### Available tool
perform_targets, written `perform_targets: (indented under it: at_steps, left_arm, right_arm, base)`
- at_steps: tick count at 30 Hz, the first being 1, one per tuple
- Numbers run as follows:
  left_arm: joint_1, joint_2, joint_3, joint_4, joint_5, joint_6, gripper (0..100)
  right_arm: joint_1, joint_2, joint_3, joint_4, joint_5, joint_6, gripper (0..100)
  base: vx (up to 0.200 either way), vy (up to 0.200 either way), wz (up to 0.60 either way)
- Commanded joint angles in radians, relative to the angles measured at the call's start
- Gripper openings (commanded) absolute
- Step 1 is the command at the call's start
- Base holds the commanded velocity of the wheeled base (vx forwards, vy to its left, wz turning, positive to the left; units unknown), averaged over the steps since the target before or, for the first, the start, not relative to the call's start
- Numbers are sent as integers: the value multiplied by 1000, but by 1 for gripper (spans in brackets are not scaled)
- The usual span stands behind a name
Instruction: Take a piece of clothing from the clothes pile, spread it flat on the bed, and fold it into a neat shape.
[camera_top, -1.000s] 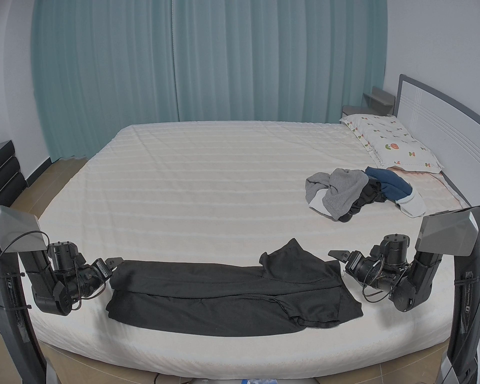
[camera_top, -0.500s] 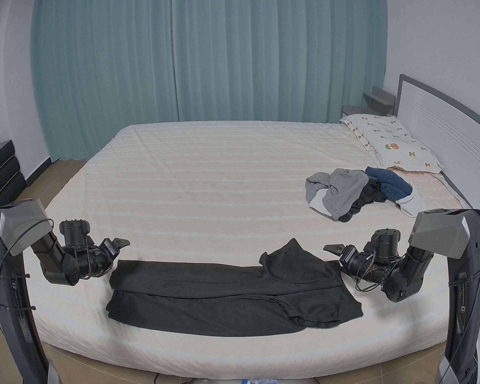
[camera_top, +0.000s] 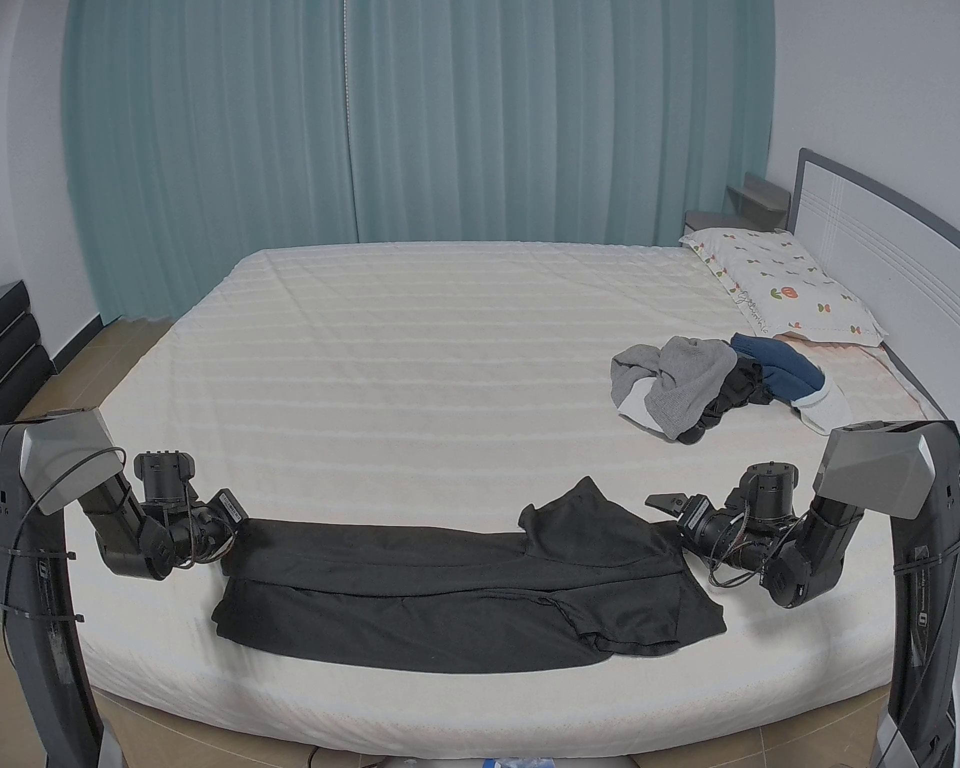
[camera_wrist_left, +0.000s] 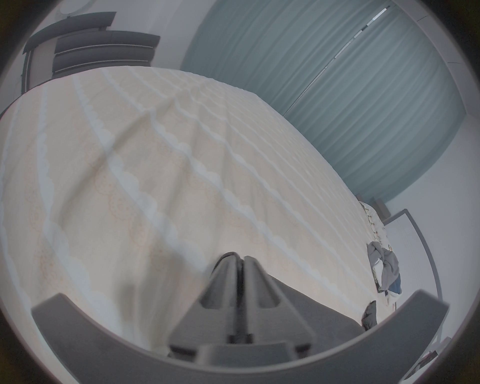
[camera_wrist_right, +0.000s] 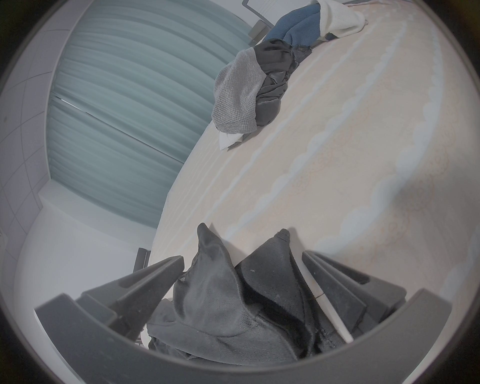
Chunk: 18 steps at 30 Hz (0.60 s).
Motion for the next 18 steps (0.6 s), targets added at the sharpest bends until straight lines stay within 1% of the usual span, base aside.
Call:
perform_targets:
  at_steps: [1, 3, 5, 6, 7, 10, 18]
  left_arm:
    - [-2, 13, 12, -8, 14, -8, 0]
    - [-2, 11, 19, -13, 35, -19, 0]
    - [-2, 11, 19, -28, 91, -72, 0]
    - [-2, 11, 19, -28, 91, -72, 0]
    - [-2, 11, 12, -42, 107, -115, 0]
    - [0, 11, 15, -56, 111, -138, 0]
    - [0, 14, 15, -56, 111, -140, 0]
  right_arm:
    - [1, 5, -1, 1, -2, -2, 100]
    - [-1, 5, -6, -1, -2, 0, 100]
    - [-1, 9, -9, -3, -3, 0, 100]
    - [-1, 9, -9, -3, -3, 0, 100]
    - [-1, 11, -9, -3, -5, 0, 100]
    - [1, 11, -11, -1, -8, -2, 100]
    - [-1, 20, -20, 2, -8, -5, 100]
  base:
    - [0, 0, 0]
    - [0, 0, 0]
    - [0, 0, 0]
    - [0, 0, 0]
    - [0, 0, 0]
    - [0, 0, 0]
    - [0, 0, 0]
